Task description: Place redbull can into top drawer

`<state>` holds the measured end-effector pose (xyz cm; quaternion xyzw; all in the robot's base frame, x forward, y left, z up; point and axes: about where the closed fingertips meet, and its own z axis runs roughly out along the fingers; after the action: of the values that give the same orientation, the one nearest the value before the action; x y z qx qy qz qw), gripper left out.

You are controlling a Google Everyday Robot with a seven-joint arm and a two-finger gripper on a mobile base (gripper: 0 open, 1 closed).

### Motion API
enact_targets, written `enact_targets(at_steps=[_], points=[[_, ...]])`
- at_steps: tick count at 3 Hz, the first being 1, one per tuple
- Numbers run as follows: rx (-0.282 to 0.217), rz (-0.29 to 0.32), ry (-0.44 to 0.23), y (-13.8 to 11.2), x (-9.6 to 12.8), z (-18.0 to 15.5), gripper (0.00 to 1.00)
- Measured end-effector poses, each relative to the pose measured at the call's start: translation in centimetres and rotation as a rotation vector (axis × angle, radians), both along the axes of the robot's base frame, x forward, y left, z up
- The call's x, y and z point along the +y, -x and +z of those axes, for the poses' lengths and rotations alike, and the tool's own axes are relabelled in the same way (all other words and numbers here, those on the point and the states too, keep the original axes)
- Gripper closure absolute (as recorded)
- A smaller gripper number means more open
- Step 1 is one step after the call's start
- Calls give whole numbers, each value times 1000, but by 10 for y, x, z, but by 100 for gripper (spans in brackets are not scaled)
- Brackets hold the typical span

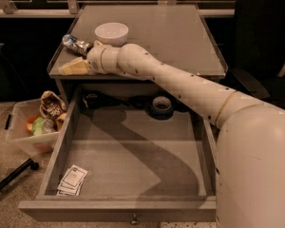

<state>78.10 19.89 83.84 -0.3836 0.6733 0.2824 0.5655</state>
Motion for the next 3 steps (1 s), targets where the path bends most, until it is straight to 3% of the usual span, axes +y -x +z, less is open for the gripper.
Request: enact_targets(at_steps=[1,3], points=[[8,-7,-7,-5,1,-2,0],[6,4,-44,-11,5,1,42]])
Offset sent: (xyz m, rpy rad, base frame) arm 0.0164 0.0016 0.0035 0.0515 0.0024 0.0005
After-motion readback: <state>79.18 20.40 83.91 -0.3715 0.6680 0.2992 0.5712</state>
